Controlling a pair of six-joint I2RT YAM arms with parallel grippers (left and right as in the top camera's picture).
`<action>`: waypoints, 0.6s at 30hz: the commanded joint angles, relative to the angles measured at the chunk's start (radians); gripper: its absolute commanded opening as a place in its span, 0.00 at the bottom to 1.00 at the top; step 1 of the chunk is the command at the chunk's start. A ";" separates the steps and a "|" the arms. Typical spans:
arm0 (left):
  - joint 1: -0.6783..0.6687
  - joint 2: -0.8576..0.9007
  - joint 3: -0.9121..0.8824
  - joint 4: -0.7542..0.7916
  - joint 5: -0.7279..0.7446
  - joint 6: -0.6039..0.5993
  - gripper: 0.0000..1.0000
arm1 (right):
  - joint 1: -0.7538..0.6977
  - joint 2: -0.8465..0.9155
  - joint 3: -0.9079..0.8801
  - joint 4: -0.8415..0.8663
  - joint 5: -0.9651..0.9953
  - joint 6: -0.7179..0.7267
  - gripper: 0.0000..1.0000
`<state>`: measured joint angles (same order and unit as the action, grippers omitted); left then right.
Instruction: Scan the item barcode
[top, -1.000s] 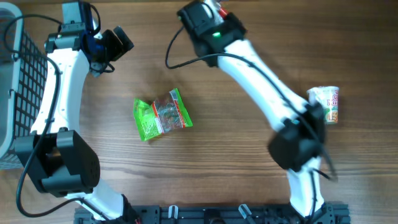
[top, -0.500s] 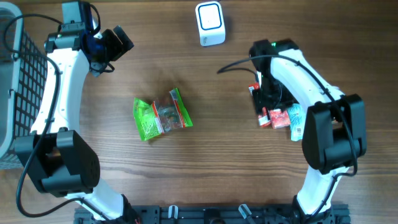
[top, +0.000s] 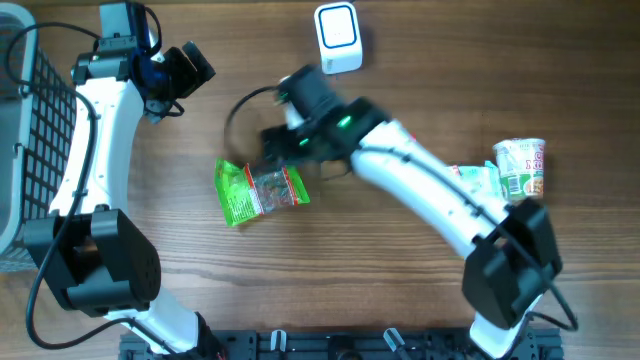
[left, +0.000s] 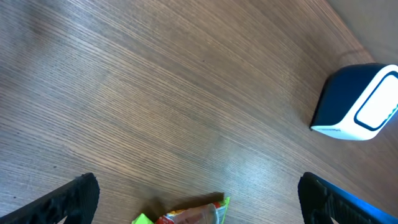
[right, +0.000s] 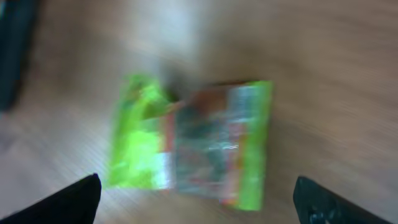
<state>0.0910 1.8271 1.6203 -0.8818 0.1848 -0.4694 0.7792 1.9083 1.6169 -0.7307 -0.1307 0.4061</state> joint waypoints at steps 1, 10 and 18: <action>0.004 0.000 0.003 0.001 0.005 -0.002 1.00 | 0.101 0.069 -0.020 0.050 0.165 0.042 1.00; 0.004 0.000 0.003 0.001 0.005 -0.002 1.00 | 0.137 0.300 -0.020 0.024 0.254 0.025 1.00; 0.004 0.000 0.003 0.001 0.005 -0.002 1.00 | 0.064 0.300 -0.020 -0.089 0.153 -0.094 0.87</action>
<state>0.0910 1.8271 1.6203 -0.8818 0.1848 -0.4698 0.8654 2.1910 1.6062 -0.8314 0.0666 0.3367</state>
